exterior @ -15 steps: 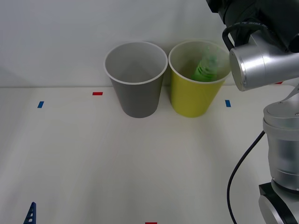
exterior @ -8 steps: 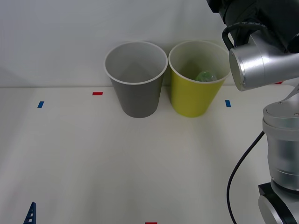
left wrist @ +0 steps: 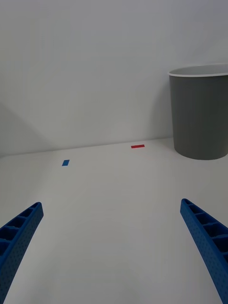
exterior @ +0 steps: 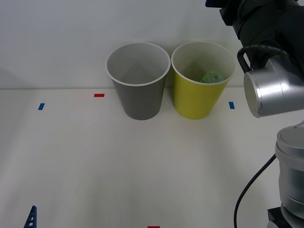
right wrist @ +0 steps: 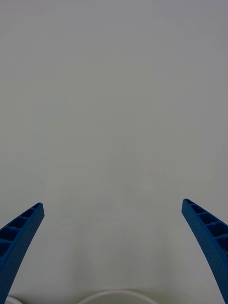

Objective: Put cans in the gray bin and PET bottles in the light green bin.

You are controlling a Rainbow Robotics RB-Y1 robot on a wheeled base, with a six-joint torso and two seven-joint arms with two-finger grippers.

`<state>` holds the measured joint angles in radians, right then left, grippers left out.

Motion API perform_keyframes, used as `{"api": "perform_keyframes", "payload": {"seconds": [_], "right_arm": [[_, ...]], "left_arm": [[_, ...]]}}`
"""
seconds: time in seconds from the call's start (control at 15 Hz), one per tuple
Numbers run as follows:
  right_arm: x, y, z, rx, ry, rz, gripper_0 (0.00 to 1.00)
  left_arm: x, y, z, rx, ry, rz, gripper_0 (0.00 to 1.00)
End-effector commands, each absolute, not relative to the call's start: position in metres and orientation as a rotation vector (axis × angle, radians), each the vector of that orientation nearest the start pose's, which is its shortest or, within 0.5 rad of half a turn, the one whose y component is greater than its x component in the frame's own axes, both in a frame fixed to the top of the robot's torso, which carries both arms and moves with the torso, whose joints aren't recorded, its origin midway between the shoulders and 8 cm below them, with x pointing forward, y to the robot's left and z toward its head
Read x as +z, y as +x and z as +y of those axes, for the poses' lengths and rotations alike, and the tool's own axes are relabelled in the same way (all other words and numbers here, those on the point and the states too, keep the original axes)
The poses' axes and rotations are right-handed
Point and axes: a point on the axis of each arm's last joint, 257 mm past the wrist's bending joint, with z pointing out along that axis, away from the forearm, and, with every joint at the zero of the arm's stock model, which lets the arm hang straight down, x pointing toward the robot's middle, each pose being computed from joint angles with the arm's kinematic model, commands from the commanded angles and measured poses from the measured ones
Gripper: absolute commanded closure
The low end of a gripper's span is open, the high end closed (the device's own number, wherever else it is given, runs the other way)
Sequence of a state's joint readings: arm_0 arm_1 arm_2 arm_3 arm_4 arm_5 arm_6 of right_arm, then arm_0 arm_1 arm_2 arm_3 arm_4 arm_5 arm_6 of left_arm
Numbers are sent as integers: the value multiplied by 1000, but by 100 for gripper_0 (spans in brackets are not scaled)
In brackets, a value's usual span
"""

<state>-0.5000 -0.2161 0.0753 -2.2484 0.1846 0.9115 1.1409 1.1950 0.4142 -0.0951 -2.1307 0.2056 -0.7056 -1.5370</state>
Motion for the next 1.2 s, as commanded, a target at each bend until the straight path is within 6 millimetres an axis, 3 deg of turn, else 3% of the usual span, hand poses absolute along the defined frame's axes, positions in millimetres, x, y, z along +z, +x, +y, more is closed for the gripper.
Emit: {"api": "perform_keyframes", "payload": {"seconds": [0.07, 0.33, 0.73, 1.2], "right_arm": [[123, 501, -182, 115, 4, 1300, 0], [98, 470, -201, 83, -5, 1320, 0], [39, 435, -236, 5, -30, 1360, 0], [-12, 397, -255, -61, -116, 1374, 0]], "left_arm": [[-197, 197, 317, 86, 49, 1509, 0], [-197, 197, 317, 86, 49, 1509, 0], [-197, 197, 317, 86, 49, 1509, 0], [-197, 197, 317, 86, 49, 1509, 0]]}}
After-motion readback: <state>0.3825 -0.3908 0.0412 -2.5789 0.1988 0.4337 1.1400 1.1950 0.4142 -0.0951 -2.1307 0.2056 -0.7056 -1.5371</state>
